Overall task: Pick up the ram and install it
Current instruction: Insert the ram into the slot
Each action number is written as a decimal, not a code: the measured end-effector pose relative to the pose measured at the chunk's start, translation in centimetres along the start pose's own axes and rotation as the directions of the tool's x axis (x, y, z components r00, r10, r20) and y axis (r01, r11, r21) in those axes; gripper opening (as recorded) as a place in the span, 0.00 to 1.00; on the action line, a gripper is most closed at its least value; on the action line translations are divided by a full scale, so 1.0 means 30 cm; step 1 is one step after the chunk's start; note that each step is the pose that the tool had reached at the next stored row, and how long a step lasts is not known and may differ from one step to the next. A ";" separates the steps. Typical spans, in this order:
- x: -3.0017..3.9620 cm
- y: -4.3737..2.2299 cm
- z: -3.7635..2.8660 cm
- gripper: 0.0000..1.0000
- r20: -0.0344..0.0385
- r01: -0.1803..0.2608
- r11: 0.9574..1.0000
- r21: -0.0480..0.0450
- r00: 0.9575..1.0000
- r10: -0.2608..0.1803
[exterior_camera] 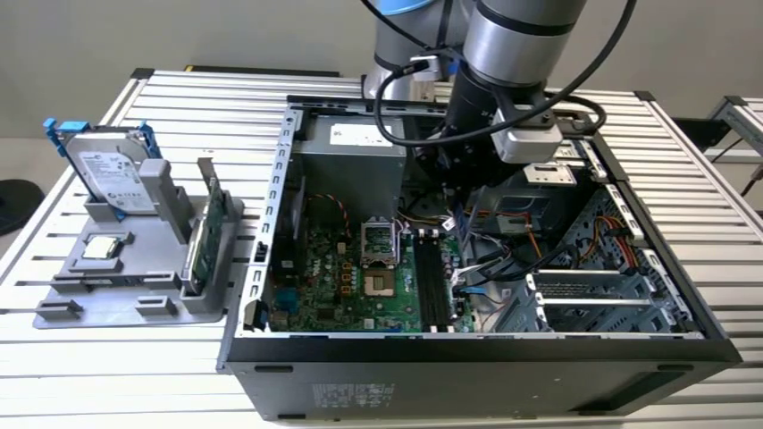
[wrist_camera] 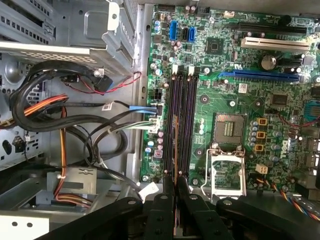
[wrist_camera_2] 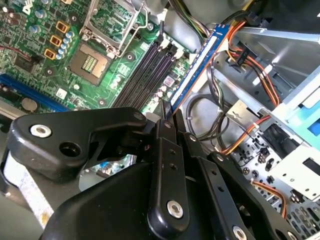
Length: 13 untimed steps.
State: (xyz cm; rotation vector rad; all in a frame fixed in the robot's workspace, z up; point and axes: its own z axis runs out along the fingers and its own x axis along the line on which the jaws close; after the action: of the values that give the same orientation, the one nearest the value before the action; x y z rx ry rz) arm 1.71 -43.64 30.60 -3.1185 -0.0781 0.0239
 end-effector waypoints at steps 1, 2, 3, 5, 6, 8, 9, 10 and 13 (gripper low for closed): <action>0.000 0.000 0.002 0.00 0.000 0.000 1.000 0.000 1.000 0.000; 0.000 0.000 0.004 0.00 0.000 0.000 1.000 -0.001 1.000 0.000; 0.000 0.000 0.006 0.00 0.000 0.000 1.000 -0.002 1.000 0.000; 0.000 0.000 0.010 0.00 0.000 0.000 1.000 -0.003 1.000 0.000; 0.000 0.000 0.012 0.00 0.000 0.000 1.000 -0.004 1.000 0.000; 0.000 0.000 0.014 0.00 0.000 0.000 1.000 -0.004 1.000 0.000; 0.000 0.000 0.014 0.00 0.000 0.000 1.000 -0.004 1.000 0.000; 0.000 0.000 0.014 0.00 0.000 0.000 1.000 -0.004 1.000 0.000; 0.000 0.000 0.014 0.00 0.000 0.000 1.000 -0.004 1.000 0.000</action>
State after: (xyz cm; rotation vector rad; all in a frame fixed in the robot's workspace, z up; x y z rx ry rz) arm 1.70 -43.64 30.18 -3.1228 -0.0780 0.0240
